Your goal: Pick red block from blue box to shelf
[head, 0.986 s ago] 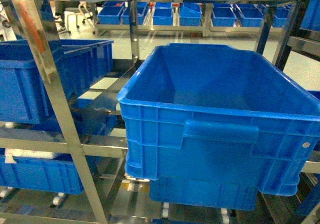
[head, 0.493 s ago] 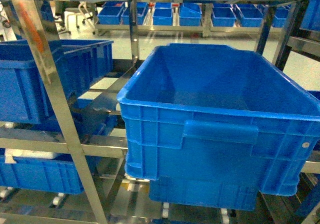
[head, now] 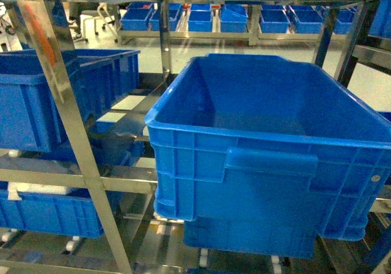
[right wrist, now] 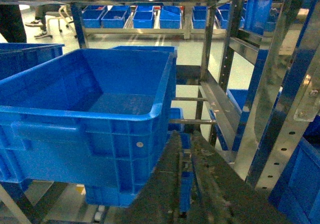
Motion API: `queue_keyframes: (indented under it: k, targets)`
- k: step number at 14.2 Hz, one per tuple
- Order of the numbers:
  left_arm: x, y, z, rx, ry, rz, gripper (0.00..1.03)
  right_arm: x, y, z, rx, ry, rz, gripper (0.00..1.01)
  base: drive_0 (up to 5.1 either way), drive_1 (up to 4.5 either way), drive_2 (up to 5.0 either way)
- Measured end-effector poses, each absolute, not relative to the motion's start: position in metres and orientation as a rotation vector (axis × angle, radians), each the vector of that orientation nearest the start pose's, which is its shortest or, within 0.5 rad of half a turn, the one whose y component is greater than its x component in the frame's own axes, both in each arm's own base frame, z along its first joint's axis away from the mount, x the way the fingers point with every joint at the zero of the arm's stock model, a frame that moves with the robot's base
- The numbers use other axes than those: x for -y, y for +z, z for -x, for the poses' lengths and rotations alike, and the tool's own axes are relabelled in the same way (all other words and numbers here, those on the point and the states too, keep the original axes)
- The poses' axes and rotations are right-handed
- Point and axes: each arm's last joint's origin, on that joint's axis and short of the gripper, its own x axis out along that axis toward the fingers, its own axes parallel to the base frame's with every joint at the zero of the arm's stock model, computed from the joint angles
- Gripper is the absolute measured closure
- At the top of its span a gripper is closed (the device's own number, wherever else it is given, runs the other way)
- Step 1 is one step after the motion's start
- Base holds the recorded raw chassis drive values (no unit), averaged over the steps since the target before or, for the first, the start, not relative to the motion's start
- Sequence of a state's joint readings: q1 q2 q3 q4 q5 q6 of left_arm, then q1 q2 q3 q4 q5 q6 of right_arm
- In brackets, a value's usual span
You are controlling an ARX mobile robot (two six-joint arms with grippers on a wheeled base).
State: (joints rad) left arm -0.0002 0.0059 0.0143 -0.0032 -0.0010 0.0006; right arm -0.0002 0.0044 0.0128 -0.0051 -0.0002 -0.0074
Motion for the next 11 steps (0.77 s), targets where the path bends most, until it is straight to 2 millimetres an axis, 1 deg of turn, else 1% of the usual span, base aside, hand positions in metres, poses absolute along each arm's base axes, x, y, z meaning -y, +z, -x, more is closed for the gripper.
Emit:
queue_keyframes:
  k: [2,3,6,8,11]
  targets:
    - [0.0000,0.1676,-0.0972,0.005,0.001,-0.001,0.05,0.0000,0.1671,-0.0972,0.004,0.000,0.007,0.75,0.0,0.00,0.0]
    - [0.0000,0.1675,-0.0972,0.004,0.001,-0.001,0.05,0.0000,0.1671,-0.0972,0.004,0.000,0.007,0.69,0.0,0.00,0.0]
    - [0.0000,0.1675,-0.0972,0.004,0.001,-0.001,0.05,0.0000,0.1671,-0.0972,0.004,0.000,0.007,0.31,0.0,0.00,0.0]
    - [0.0000,0.1676,-0.0972,0.005,0.001,-0.001,0.05,0.0000,0.1671,-0.0972,0.004,0.000,0.007,0.04,0.0,0.00,0.0]
    - [0.0000,0.1676,-0.0972,0.005,0.001,-0.001,0.05,0.0000,0.1671,-0.0972,0.004,0.000,0.007,0.03,0.0,0.00,0.0]
